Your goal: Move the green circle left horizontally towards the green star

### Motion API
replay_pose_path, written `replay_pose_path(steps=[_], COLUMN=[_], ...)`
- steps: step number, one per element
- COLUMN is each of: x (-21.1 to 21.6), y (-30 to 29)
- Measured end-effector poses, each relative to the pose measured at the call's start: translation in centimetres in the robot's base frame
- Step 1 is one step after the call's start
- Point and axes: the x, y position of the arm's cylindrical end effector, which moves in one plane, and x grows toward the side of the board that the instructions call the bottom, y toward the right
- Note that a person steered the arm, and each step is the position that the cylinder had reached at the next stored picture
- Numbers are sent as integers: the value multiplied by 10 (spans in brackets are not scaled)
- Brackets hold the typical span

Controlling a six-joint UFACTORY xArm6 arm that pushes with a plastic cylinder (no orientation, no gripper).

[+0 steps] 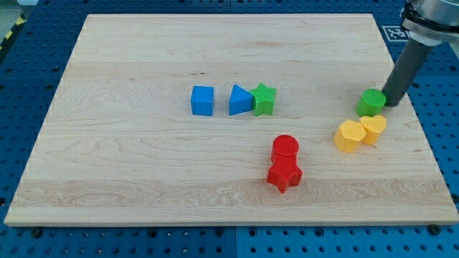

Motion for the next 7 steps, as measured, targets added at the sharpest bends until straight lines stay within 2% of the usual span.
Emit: replay_pose_path(steps=[1,2,4,6,7], x=[19,21,-4,-33,-38], y=[14,-5,-65,-41,-66])
